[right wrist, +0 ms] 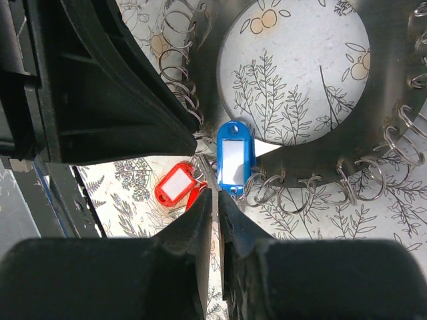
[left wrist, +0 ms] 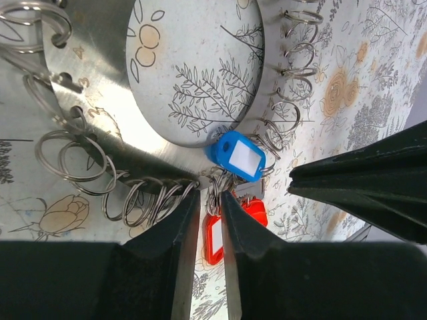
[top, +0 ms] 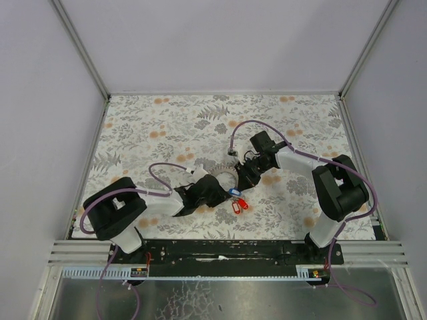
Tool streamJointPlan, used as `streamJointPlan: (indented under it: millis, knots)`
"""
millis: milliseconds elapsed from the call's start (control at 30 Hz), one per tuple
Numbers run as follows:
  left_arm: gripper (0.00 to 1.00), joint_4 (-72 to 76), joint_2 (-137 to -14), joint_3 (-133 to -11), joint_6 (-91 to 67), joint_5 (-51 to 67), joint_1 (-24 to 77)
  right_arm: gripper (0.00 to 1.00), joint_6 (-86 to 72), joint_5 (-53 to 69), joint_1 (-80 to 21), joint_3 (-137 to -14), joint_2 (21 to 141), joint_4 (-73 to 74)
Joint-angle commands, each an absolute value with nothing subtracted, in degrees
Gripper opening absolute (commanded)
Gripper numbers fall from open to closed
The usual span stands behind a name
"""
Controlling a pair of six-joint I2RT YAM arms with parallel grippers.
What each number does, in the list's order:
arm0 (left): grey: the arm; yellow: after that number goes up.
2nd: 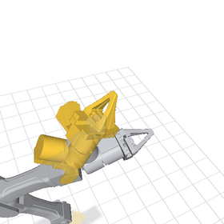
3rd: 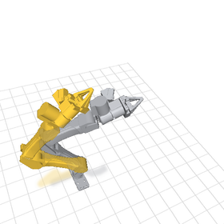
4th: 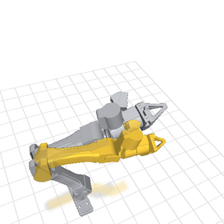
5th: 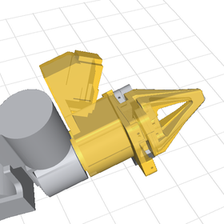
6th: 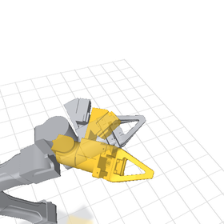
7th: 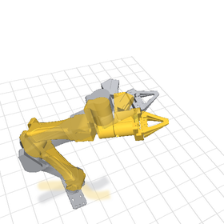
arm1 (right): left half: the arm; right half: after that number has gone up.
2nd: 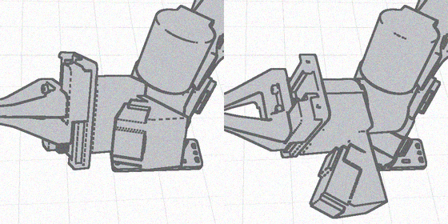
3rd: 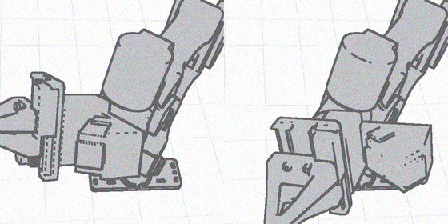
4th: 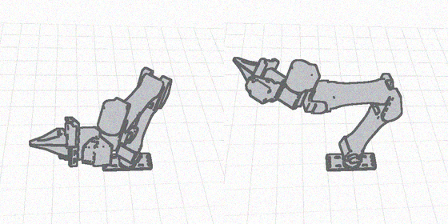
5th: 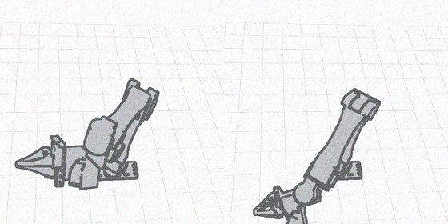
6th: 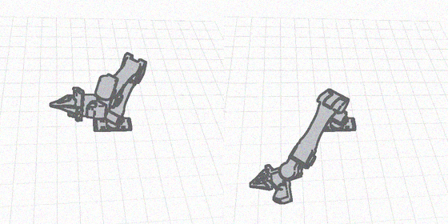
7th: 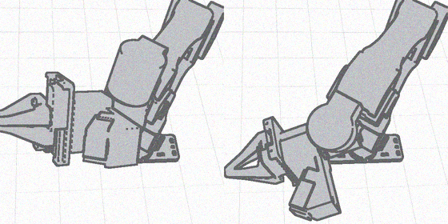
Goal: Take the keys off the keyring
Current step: Pick up the keyring from the center of the board.
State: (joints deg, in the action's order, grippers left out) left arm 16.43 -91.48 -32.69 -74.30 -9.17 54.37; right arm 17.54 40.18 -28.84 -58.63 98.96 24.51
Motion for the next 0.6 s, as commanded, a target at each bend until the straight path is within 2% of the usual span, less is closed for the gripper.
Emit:
streamJointPlan:
  millis: [0, 167, 333, 400, 567]
  knots:
    - [0.18, 17.42, -92.74, -33.76, -75.22, -9.34, 54.67, 0.15, 17.35, 42.35, -28.53, -59.64, 97.41, 24.26]
    - [0.16, 17.48, -92.53, -33.75, -75.15, -9.89, 54.74, 0.15, 17.43, 42.6, -28.51, -59.64, 97.55, 24.35]
    - [0.02, 19.21, -93.52, -33.79, -74.98, -9.18, 54.63, 0.15, 17.53, 42.84, -28.5, -59.65, 97.31, 24.5]
    - [0.0, 19.41, -93.5, -33.84, -74.85, -8.99, 54.6, 0.15, 17.64, 42.97, -28.56, -59.63, 97.21, 24.61]
    - [0.0, 20.2, -90.83, -33.07, -73.9, -8.39, 54.51, 0.15, 17.88, 44.73, -28.36, -59.62, 96.37, 24.78]
